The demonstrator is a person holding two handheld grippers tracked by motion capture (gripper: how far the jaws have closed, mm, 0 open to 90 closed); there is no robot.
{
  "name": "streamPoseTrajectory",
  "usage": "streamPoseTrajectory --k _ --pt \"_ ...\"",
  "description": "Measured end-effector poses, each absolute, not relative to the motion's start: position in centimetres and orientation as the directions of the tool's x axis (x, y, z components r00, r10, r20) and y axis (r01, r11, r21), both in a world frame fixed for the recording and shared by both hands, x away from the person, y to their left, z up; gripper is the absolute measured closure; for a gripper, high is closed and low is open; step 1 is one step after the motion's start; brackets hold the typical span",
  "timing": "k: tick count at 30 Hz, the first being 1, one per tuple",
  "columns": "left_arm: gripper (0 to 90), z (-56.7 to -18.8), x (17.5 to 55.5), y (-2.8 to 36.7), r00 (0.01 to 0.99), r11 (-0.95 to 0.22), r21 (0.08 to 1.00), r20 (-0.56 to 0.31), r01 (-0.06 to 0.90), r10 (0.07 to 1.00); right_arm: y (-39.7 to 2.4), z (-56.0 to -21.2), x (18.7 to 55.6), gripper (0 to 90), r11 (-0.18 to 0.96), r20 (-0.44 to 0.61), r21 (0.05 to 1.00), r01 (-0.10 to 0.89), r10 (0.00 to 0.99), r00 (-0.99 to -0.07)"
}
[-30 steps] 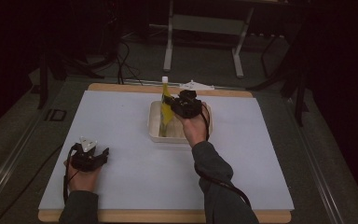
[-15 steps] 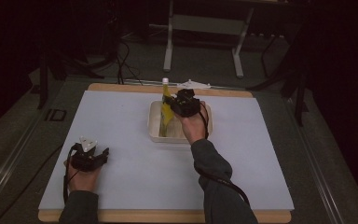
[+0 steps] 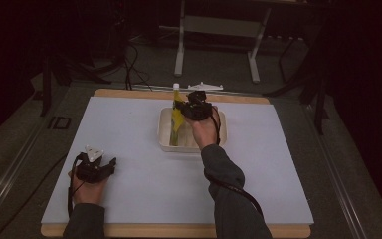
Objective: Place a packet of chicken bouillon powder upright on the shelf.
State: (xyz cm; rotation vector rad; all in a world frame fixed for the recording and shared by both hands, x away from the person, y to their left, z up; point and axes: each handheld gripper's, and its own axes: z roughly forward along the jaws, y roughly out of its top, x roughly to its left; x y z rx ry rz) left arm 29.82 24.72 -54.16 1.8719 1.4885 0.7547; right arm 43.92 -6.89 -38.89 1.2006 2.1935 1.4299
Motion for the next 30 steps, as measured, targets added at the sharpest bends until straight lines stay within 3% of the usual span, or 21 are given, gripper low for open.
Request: streamPoseTrajectory --k 7,10,16,23,30 --pt "44.3 -54.2 29.8 24.7 0.202 -0.172 0.763 0.056 0.623 0.978 -6.3 -38.8 43.8 82.8 0.245 0.153 0.831 0.499 0.763 -0.628" --pt "44.3 -54.2 29.8 24.7 0.202 -0.172 0.764 0.055 0.622 0.978 -5.8 -39.0 43.5 69.4 0.296 0.103 0.825 0.481 0.758 -0.644" --pt "44.1 -54.2 29.8 24.7 0.199 -0.167 0.765 0.052 0.622 0.979 -6.0 -38.9 43.2 53.8 0.291 0.135 0.818 0.497 0.742 -0.657" --pt "44.1 -54.2 29.8 24.7 0.198 -0.168 0.764 0.054 0.623 0.979 -6.9 -38.3 42.9 26.7 0.275 0.140 0.816 0.509 0.760 -0.635" --pt "43.8 -54.2 29.8 24.7 0.196 -0.166 0.765 0.053 0.622 0.979 -7.6 -37.6 42.2 16.7 0.317 0.115 0.806 0.499 0.744 -0.658"
